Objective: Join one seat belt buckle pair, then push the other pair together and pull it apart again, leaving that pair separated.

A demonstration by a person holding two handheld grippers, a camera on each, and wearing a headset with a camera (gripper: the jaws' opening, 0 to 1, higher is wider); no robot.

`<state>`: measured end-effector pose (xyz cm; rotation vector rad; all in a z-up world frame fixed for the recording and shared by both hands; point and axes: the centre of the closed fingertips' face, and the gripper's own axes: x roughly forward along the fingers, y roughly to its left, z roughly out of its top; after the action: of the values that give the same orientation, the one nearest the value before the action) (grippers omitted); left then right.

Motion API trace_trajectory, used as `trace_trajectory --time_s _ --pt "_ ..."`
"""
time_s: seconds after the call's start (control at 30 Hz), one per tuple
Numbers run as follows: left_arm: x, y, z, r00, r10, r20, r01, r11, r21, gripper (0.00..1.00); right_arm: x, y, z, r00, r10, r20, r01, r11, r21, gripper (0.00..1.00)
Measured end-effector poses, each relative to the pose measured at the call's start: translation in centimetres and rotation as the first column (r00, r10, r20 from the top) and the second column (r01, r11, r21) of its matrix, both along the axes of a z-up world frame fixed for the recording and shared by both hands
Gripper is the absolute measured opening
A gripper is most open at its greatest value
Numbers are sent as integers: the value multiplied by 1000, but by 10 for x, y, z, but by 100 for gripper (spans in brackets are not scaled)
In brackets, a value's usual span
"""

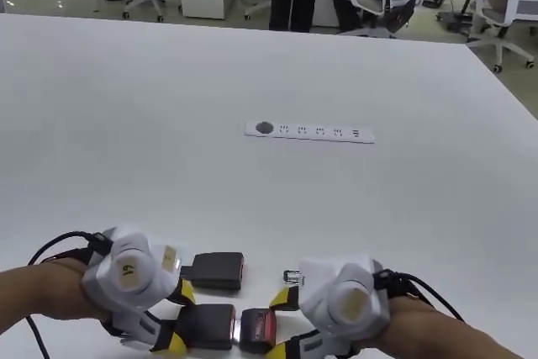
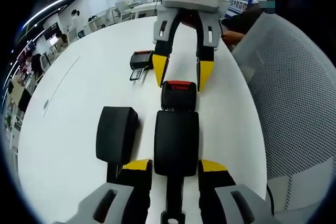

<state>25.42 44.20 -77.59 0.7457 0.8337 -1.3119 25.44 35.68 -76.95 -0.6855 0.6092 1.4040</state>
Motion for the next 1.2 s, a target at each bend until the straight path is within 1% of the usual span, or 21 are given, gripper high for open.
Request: trace_trajectory --time_s 0.03,0.17,0.33,0.37,0.47,0.5,0.57,0.63,0.7,0.77,0.9,1.0,1.03,1.07,1.1,1.17,1.2 --pt "0 0 1 1000 -1 2 1 1000 2 36 -1 -1 1 1000 10 5 -10 1000 -7 33" --pt "-1 4 3 1000 16 3 -16 1000 -3 40 1 -5 4 1000 10 10 -10 1000 -3 35" --pt "0 6 12 999 43 4 -43 999 -23 43 4 -11 10 1000 4 11 -4 1000 -3 37" --pt "-1 5 17 999 47 9 -47 998 -30 44 4 -12 10 1000 3 11 -3 1000 -3 38" --pt "2 6 23 998 68 8 -67 997 -41 45 8 -16 17 1000 -4 21 4 1000 -2 39" --pt "3 7 25 997 79 3 -79 996 -41 46 9 -17 18 1000 -6 20 6 1000 -1 39" --pt "5 9 26 997 82 4 -82 996 -36 47 12 -19 22 1000 -10 26 10 1000 1 40" --pt "10 13 27 996 86 11 -86 996 -32 47 15 -22 24 999 -13 32 13 1000 0 40" --pt "13 14 32 995 100 13 -99 994 -36 48 20 -26 25 999 -19 40 19 1000 0 40" --pt "17 14 37 994 111 18 -110 993 -48 48 24 -29 29 999 -24 46 24 1000 0 41" --pt "31 16 42 990 135 34 -132 989 -66 49 34 -37 33 997 -43 57 43 999 -1 41" --pt "41 15 48 988 148 43 -144 987 -77 49 43 -44 36 996 -54 65 55 998 -3 42" --pt "44 14 50 987 152 44 -148 986 -80 49 47 -47 36 996 -63 67 63 998 -3 42" --pt "48 14 51 987 153 49 -148 986 -80 49 49 -48 36 996 -64 67 65 998 -3 42" --pt "50 13 52 987 153 54 -148 986 -81 49 52 -51 36 995 -68 69 68 998 -3 42" --pt "60 17 52 986 157 55 -152 985 -84 50 56 -55 38 994 -75 74 76 997 -7 42" --pt "63 18 51 986 159 54 -154 984 -84 50 58 -57 38 994 -77 75 78 997 -8 42"
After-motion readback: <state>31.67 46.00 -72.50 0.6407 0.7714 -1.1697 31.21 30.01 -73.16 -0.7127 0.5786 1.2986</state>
